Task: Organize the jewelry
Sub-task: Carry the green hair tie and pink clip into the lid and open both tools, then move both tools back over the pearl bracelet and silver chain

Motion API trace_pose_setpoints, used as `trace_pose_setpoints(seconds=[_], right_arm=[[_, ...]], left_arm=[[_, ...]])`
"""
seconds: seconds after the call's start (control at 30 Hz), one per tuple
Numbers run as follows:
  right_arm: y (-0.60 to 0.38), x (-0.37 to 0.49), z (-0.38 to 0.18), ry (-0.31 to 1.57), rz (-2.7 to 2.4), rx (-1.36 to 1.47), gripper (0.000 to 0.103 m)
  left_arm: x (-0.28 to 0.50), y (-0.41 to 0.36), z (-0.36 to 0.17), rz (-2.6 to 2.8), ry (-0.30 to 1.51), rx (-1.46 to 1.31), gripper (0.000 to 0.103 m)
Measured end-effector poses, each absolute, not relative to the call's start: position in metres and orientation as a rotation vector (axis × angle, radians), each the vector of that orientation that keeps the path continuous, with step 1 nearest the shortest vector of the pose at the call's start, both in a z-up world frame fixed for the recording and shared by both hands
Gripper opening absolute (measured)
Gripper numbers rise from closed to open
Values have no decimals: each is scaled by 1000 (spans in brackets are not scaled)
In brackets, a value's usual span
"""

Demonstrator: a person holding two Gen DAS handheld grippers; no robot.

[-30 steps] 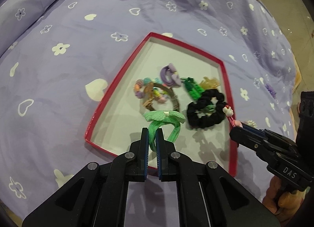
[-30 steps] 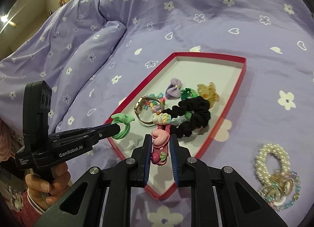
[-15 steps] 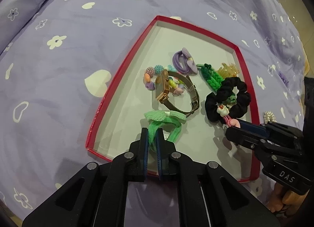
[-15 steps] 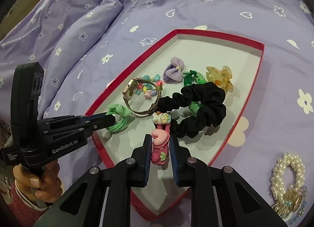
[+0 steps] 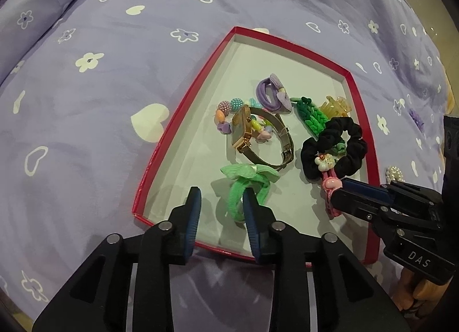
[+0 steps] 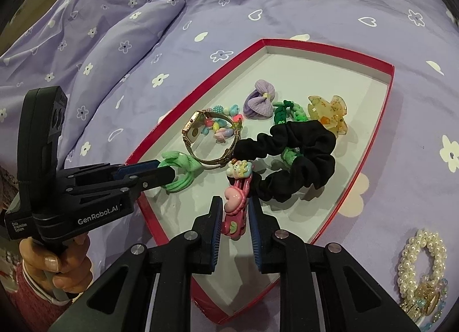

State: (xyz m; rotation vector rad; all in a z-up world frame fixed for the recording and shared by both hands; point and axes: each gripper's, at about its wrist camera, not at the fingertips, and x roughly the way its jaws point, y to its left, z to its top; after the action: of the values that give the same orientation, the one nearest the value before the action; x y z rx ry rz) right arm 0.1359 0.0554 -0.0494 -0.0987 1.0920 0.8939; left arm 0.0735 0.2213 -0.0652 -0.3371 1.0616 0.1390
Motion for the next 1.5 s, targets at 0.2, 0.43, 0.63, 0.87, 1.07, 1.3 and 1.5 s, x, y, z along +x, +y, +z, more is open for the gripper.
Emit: trace_pose_setpoints(seconds=[0.2, 0.43, 0.63, 0.87, 1.07, 1.3, 1.5], right_arm=[[46, 135, -43, 1086, 888, -67, 23], [15, 130, -25, 1038, 860, 17, 25], [-22, 123, -13, 999, 814, 92, 30], [-80, 114, -4, 963, 725, 152, 32], [-130, 106, -5, 951, 630, 204, 34], [-175, 95, -12, 952, 547, 238, 34], [-208, 88, -18, 952, 488, 267, 35]], left_arm=[[70, 221, -56, 147, 1046, -340, 32], [61, 209, -41, 135, 1007, -357, 34], [52, 186, -29, 87, 984, -372, 34], [47, 147, -22, 9, 988, -355, 34], [51, 115, -20, -51, 1002, -318, 34], [55, 83, -22, -105, 1023, -283, 34], [62, 53, -23, -155, 1040, -243, 34]])
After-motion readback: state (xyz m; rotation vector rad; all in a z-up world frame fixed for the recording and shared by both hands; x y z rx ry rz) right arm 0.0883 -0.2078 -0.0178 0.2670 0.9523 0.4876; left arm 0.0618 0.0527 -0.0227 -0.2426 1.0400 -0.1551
